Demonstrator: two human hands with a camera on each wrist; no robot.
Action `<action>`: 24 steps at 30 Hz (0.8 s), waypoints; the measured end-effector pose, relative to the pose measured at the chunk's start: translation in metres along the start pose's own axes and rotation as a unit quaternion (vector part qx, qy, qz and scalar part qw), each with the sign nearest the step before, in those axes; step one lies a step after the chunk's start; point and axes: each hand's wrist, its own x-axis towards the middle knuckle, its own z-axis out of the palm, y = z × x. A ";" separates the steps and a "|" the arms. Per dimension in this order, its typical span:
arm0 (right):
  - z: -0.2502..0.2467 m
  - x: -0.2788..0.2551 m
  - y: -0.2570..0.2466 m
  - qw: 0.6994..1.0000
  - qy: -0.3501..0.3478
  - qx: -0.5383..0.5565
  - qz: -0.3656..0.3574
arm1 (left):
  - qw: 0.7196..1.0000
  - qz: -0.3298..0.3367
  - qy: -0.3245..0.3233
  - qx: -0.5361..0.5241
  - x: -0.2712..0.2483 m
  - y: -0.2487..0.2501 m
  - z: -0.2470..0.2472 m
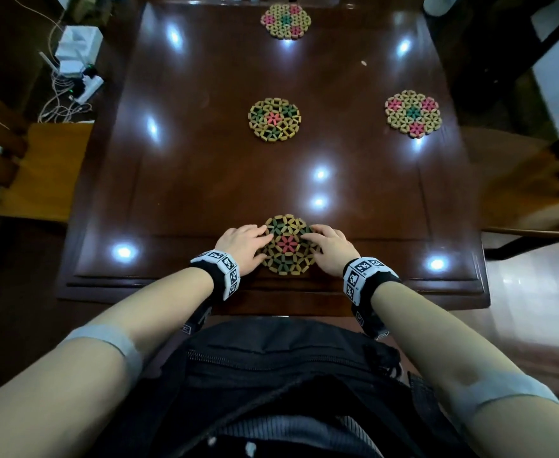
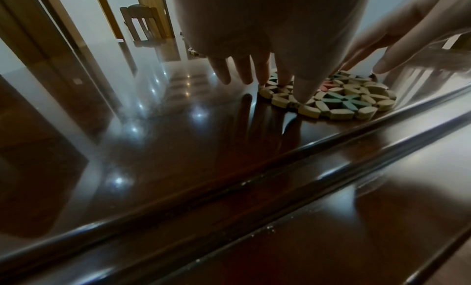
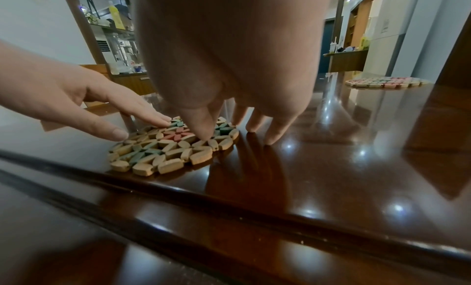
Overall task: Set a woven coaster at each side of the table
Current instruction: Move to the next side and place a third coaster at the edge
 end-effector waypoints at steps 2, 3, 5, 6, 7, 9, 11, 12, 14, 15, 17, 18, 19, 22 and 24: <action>0.003 -0.002 0.001 1.000 0.007 0.004 -0.001 | 1.000 0.003 0.000 0.004 -0.002 0.000 0.001; 0.004 -0.003 0.002 1.000 0.008 0.004 -0.002 | 1.000 0.003 -0.001 0.005 -0.003 0.000 0.002; 0.006 -0.003 0.003 1.000 0.006 0.006 -0.003 | 1.000 -0.001 -0.005 0.006 -0.004 0.000 0.003; 0.006 -0.004 0.003 1.000 0.004 0.008 -0.002 | 1.000 -0.003 -0.006 0.005 -0.005 0.001 0.003; 0.006 -0.004 0.002 1.000 0.000 0.010 -0.001 | 1.000 -0.004 -0.007 0.004 -0.005 0.001 0.003; 0.006 -0.005 0.002 1.000 -0.006 0.013 0.002 | 1.000 -0.006 -0.008 0.003 -0.006 0.002 0.003; 0.006 -0.006 0.001 1.000 -0.008 0.015 0.004 | 1.000 -0.009 -0.010 0.005 -0.006 0.003 0.003; 0.005 -0.006 0.000 1.000 -0.010 0.016 0.004 | 1.000 -0.011 -0.011 0.005 -0.006 0.003 0.003; 0.005 -0.007 0.000 1.000 -0.014 0.019 0.006 | 1.000 -0.013 -0.012 0.005 -0.005 0.003 0.002; 0.005 -0.007 0.000 1.000 -0.015 0.021 0.007 | 1.000 -0.013 -0.013 0.004 -0.005 0.002 0.002; 0.005 -0.007 0.000 1.000 -0.017 0.021 0.010 | 1.000 -0.016 -0.017 0.002 -0.005 0.003 0.002; 0.004 -0.007 0.000 1.000 -0.019 0.021 0.010 | 1.000 -0.017 -0.019 0.001 -0.005 0.003 0.001; 0.004 -0.007 -0.001 1.000 -0.021 0.019 0.010 | 1.000 -0.018 -0.021 0.001 -0.005 0.003 0.001; 0.003 -0.008 -0.002 1.000 -0.024 0.015 0.010 | 0.999 -0.018 -0.026 0.000 -0.005 0.002 -0.001; 0.005 -0.009 -0.003 1.000 -0.019 0.011 0.011 | 0.999 -0.020 -0.034 -0.002 -0.005 0.001 -0.002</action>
